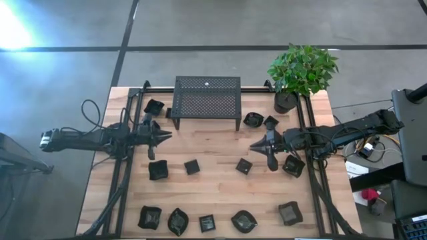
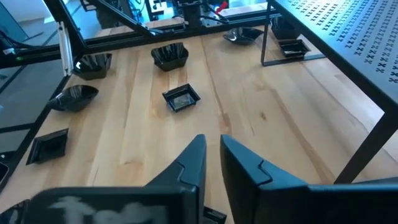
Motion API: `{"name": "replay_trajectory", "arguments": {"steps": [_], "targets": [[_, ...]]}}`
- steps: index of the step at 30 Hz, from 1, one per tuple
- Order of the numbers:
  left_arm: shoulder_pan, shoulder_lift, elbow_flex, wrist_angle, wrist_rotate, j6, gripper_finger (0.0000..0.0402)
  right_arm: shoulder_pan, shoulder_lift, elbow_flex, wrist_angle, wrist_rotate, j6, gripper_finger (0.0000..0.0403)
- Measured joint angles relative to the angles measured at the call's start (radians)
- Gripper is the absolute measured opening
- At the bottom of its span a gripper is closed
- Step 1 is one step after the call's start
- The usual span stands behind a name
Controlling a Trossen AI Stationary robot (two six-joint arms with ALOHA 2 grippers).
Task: Pick & Place Mini shaped plates
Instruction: Stack the black distorted square plate on top of the other black distorted square plate
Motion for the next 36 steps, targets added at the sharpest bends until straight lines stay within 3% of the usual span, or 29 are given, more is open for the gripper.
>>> {"name": "replay_trajectory", "arguments": {"steps": [4, 18, 30, 36], "targets": [[0.0, 0.0, 0.0, -0.003, 0.0, 0.009, 0.0006, 0.0, 0.0, 0.0, 0.0, -0.001, -0.01, 0.0012], [-0.002, 0.109, 0.073, -0.141, 0.022, -0.018, 0.0, 0.0, -0.043, 0.0, -0.011, -0.001, -0.071, 0.0008], [-0.004, 0.263, 0.203, -0.431, 0.021, -0.087, 0.0, 0.0, -0.106, 0.0, -0.029, 0.0, -0.14, 0.0008], [-0.032, 0.313, 0.253, -0.541, 0.079, -0.12, 0.0, 0.0, -0.124, 0.0, -0.029, 0.0, -0.143, 0.0008]]}}
